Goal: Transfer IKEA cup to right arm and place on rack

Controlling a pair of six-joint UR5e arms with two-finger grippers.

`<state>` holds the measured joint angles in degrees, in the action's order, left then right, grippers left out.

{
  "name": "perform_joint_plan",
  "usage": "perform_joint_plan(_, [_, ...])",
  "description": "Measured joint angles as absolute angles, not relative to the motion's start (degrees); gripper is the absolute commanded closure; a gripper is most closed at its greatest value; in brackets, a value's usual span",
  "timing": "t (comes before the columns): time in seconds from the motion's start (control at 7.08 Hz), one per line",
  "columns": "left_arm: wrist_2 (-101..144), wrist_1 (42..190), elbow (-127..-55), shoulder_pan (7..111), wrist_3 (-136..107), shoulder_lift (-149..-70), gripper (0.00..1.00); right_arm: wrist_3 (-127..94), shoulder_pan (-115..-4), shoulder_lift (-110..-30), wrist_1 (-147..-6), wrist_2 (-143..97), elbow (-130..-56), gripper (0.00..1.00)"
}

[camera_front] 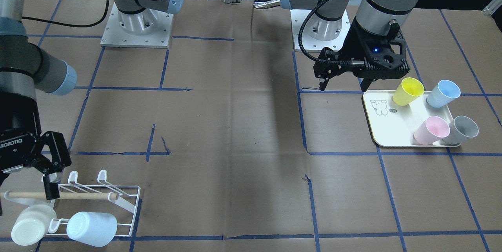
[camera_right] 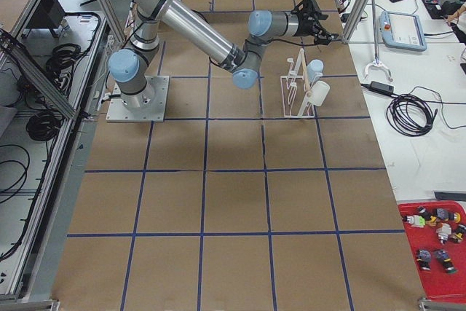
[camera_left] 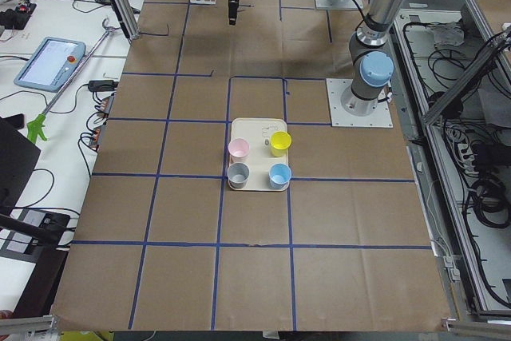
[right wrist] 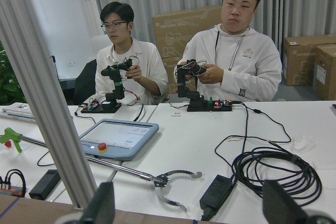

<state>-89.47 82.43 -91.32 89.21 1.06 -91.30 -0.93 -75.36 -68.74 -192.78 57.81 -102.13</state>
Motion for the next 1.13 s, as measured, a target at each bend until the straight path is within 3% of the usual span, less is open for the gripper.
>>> perform_joint_plan(0.42, [-89.5,82.4,-91.3,89.2,1.1,-91.5,0.0,-4.0,-81.2,-79.7,-159.2,65.0,-102.0,0.0])
perform_joint_plan(1.13, [-89.6,82.4,-91.3,89.2,1.1,-91.5,0.0,-3.2,-86.5,-88.9,-104.0,80.3,-96.3,0.0])
